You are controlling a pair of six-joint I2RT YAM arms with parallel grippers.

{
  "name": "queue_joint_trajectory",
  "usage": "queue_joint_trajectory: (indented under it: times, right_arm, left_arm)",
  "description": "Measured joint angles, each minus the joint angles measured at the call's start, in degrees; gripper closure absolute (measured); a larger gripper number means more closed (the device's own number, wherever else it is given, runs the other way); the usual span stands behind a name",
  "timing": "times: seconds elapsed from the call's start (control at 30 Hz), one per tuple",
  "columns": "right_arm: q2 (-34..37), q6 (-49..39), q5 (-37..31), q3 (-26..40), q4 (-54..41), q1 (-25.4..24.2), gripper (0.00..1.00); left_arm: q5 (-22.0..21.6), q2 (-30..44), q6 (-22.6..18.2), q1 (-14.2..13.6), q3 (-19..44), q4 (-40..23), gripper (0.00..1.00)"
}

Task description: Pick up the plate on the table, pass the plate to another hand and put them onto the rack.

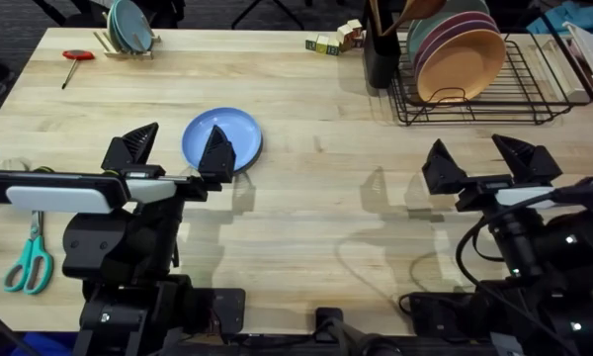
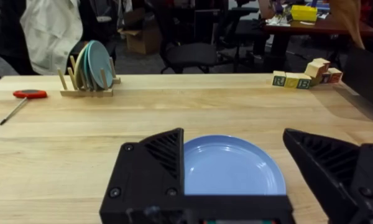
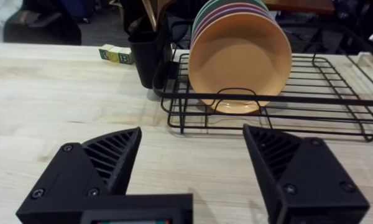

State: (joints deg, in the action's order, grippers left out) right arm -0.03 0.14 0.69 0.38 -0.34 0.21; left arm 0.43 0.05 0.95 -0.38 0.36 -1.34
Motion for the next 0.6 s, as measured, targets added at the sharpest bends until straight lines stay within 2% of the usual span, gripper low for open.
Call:
queue_joint_trajectory:
  times: [0.2, 0.6]
  right_arm:
    - [0.0, 0.0, 0.0, 0.0, -0.3, 0.0, 0.009]
    - [0.0, 0.1, 0.0, 0.0, -0.2, 0.0, 0.009]
  left_arm:
    - [0.0, 0.0, 0.0, 0.0, 0.0, -2.2, 0.008]
    - [0.0, 0.0, -0.1, 0.0, 0.0, -2.6, 0.008]
